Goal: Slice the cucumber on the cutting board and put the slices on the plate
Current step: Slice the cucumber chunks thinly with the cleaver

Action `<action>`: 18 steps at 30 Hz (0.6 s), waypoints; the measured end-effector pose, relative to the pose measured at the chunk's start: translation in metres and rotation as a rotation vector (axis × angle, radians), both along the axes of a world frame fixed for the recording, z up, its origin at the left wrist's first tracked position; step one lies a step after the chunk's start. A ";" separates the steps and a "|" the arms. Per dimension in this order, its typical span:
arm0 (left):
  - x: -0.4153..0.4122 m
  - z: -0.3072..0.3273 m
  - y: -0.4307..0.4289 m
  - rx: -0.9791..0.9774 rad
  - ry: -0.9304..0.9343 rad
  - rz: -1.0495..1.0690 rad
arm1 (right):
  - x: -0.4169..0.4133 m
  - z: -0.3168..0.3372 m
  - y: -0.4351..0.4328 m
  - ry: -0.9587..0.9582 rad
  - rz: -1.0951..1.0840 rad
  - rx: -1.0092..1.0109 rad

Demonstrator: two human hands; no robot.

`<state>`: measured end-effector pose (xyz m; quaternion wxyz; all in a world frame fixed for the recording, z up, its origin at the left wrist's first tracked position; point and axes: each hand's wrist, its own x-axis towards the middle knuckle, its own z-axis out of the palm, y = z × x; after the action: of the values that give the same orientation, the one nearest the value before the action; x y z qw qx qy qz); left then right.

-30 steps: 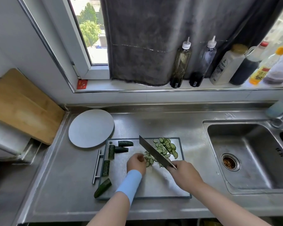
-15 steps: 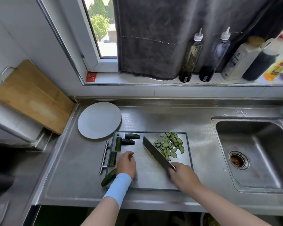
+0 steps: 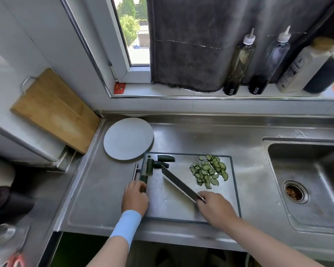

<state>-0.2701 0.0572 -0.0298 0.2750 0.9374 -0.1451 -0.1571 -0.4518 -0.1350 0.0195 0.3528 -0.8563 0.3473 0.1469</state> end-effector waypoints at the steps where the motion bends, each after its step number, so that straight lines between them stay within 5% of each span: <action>1: -0.003 -0.001 0.010 -0.001 0.003 -0.044 | 0.002 -0.001 0.004 0.007 0.028 0.002; 9: -0.024 -0.016 0.038 0.002 -0.046 -0.148 | 0.017 0.002 0.013 0.036 0.064 0.008; 18: -0.050 -0.016 -0.032 -0.121 -0.026 -0.253 | 0.007 0.002 -0.001 0.047 0.036 -0.028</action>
<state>-0.3197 0.0253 -0.0454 0.3072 0.8951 -0.2750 -0.1696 -0.4449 -0.1364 0.0210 0.3297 -0.8637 0.3421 0.1686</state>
